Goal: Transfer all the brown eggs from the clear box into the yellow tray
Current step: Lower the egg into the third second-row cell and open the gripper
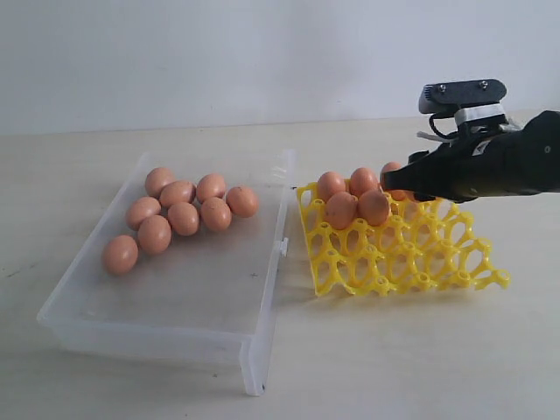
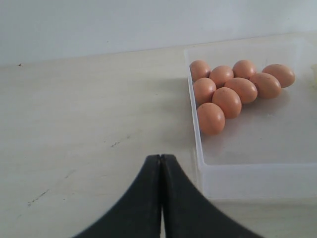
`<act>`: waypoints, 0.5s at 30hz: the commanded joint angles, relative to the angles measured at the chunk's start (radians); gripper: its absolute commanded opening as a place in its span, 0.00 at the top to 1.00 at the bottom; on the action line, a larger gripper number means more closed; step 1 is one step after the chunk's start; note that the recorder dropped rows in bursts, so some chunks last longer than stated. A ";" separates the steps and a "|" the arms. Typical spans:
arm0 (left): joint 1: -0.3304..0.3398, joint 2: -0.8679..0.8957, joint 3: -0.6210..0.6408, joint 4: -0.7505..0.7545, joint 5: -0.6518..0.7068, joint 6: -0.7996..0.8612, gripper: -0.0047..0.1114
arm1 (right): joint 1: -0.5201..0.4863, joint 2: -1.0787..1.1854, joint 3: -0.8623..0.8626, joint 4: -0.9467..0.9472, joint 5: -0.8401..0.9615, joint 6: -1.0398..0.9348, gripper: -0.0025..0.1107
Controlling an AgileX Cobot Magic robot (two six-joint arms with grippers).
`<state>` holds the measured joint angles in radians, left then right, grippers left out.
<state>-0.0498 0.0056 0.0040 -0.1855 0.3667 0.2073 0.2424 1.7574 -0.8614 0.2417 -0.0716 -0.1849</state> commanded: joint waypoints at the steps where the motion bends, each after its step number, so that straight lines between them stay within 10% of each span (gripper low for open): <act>1: 0.001 -0.006 -0.004 -0.001 -0.010 -0.002 0.96 | -0.005 0.040 -0.040 -0.014 -0.019 0.004 0.98; 15: 0.001 -0.006 -0.004 -0.001 -0.010 -0.002 0.96 | -0.005 0.072 -0.052 -0.025 -0.039 0.002 0.98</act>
<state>-0.0498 0.0056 0.0040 -0.1855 0.3667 0.2073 0.2424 1.8311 -0.9046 0.2295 -0.0917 -0.1849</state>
